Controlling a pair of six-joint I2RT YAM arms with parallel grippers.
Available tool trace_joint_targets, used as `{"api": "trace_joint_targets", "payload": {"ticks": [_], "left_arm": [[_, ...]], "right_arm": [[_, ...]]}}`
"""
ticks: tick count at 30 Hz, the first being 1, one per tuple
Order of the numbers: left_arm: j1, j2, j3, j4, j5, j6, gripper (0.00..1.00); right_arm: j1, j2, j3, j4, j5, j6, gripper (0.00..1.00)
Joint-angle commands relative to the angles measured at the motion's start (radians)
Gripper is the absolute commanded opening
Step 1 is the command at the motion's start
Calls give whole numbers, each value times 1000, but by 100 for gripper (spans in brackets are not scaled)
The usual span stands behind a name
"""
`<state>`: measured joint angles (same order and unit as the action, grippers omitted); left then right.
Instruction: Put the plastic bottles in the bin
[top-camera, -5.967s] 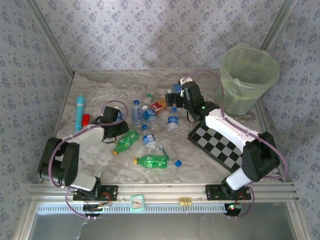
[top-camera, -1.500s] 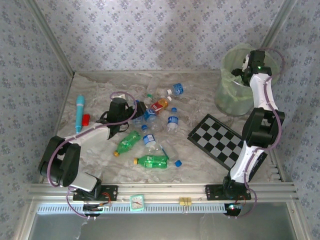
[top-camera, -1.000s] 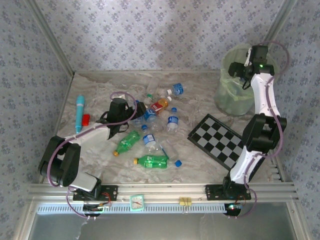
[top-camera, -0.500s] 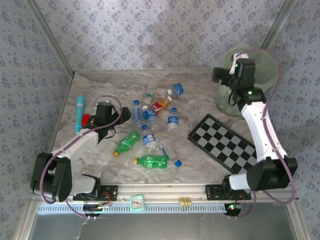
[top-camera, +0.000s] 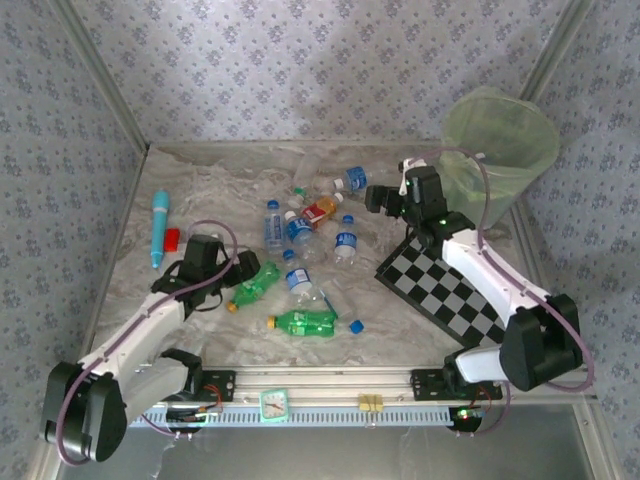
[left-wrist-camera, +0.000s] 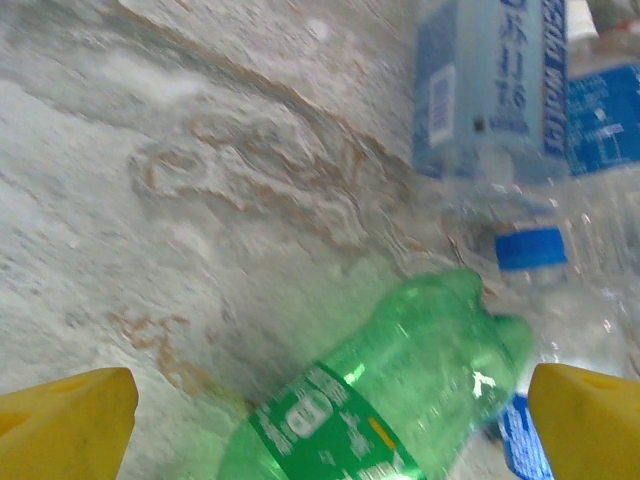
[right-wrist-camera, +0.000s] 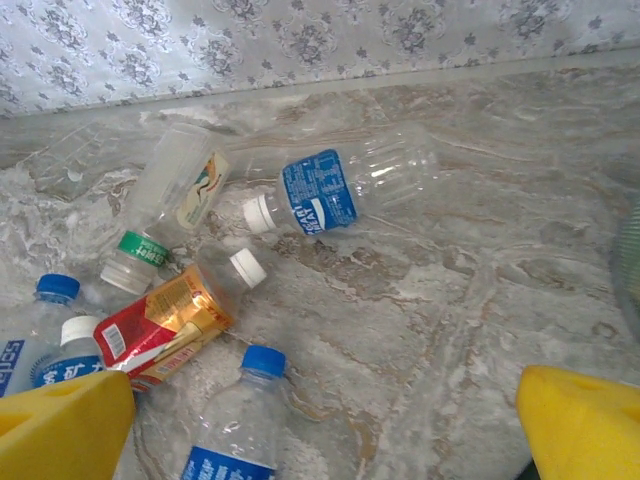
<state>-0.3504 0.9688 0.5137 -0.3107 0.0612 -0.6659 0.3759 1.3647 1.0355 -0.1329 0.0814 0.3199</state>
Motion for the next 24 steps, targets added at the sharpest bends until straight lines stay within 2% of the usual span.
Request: {"api": "trace_joint_targets", "payload": {"ticks": [1, 11, 17, 24], "left_arm": [[-52, -30, -14, -40, 56, 32, 100], [-201, 23, -6, -123, -29, 71, 100], [-239, 83, 0, -121, -80, 69, 99], [-261, 176, 13, -73, -72, 84, 92]], "right_arm": [[10, 54, 62, 34, -24, 34, 100], [38, 108, 115, 38, -31, 19, 100], [40, 108, 106, 24, -29, 22, 100], [41, 109, 104, 30, -37, 19, 100]]}}
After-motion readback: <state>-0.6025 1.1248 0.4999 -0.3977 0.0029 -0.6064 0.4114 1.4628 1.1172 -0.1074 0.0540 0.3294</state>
